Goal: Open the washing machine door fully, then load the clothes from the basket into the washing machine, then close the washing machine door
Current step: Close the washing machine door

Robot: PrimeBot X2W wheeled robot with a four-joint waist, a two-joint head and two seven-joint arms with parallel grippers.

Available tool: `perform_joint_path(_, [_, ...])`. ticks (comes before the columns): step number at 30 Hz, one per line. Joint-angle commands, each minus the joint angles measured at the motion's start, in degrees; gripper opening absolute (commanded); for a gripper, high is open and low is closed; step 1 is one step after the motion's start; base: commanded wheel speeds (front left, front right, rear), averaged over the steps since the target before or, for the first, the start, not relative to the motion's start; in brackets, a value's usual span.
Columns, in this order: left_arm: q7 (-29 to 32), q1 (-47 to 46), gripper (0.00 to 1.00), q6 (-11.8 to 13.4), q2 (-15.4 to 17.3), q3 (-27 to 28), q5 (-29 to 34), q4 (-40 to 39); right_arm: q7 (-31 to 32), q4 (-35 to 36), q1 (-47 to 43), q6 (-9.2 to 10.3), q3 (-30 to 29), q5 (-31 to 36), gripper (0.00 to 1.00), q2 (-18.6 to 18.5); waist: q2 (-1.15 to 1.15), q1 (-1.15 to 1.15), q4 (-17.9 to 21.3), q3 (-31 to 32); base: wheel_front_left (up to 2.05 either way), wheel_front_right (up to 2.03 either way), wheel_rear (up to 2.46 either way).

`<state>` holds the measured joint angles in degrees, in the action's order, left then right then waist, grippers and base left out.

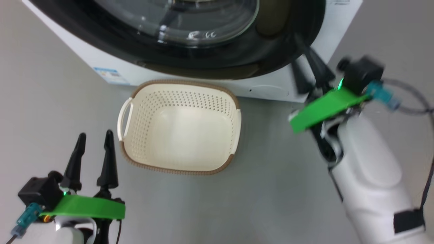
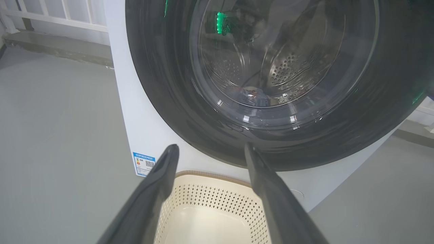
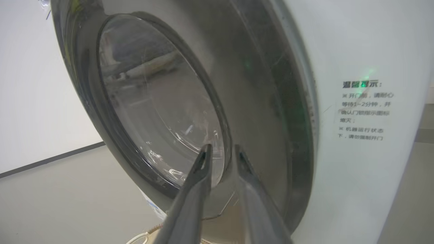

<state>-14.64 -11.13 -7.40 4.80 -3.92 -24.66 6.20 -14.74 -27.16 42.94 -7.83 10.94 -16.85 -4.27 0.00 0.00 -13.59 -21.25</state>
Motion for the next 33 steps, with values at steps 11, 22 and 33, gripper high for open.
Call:
perform_joint_path(11, [-0.36,3.47,1.00,-0.09,3.98,4.35,1.03,2.12,-0.26,1.21,-12.52,0.34,2.51,-0.22,1.00,1.39,0.00,0.00,6.53,6.38,0.00,0.00,0.00])
perform_joint_path(22, [-0.36,5.44,1.00,-0.09,5.38,6.77,2.38,2.45,-0.26,2.44,-19.44,0.34,-1.14,0.77,1.00,0.48,0.00,0.00,11.95,9.58,0.00,0.00,0.00])
perform_joint_path(33, [-0.36,7.82,1.00,-0.09,6.26,8.56,2.94,2.96,-0.26,3.35,-23.72,0.34,-4.42,0.64,1.00,-1.04,0.00,0.00,15.58,11.38,0.00,0.00,0.00])
